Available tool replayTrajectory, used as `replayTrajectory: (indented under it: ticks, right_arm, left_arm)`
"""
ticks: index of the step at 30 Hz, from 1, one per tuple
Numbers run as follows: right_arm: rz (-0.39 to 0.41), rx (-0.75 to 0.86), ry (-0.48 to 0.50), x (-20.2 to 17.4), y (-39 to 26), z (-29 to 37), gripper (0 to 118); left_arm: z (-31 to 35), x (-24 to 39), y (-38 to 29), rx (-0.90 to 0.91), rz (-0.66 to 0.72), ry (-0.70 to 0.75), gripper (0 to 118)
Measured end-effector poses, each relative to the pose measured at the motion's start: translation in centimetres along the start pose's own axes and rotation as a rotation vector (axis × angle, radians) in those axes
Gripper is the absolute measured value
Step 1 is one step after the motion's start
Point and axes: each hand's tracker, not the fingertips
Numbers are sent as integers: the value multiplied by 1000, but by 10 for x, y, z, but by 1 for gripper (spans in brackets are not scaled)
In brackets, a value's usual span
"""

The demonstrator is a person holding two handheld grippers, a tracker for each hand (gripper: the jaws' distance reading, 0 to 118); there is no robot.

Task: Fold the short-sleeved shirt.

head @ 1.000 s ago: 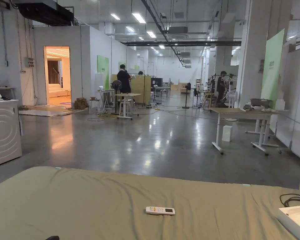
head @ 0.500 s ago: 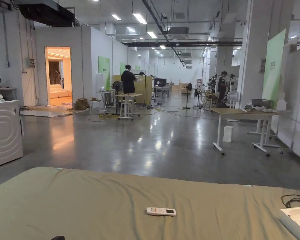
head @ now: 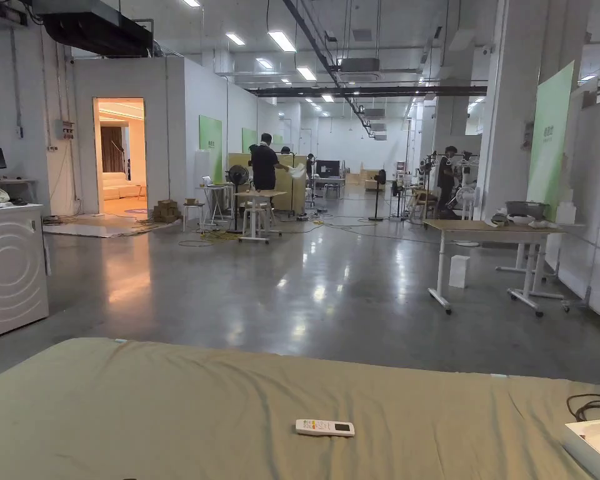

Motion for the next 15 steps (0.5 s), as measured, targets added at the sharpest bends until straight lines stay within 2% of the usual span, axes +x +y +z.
replayTrajectory:
  ticks: [2,5,10,13,15]
  right_arm:
    - [16,35,47,1,2,5,118]
    - [141,120,97,-4,1,17,118]
    - [437,241,-2,-24,-6,33,118]
    - [517,270,-32,-34,-12,34,118]
    - [535,266,-4,-36,-14,34,118]
  left_arm:
    - [0,1,0,17,-3,-3,89]
    - [1,2,0,40,-3,-6,89]
    - [0,4,-3,60,-13,0,89]
    - [1,4,-2,67,-6,2,89]
    - [1,4,-2,72,-5,-4,89]
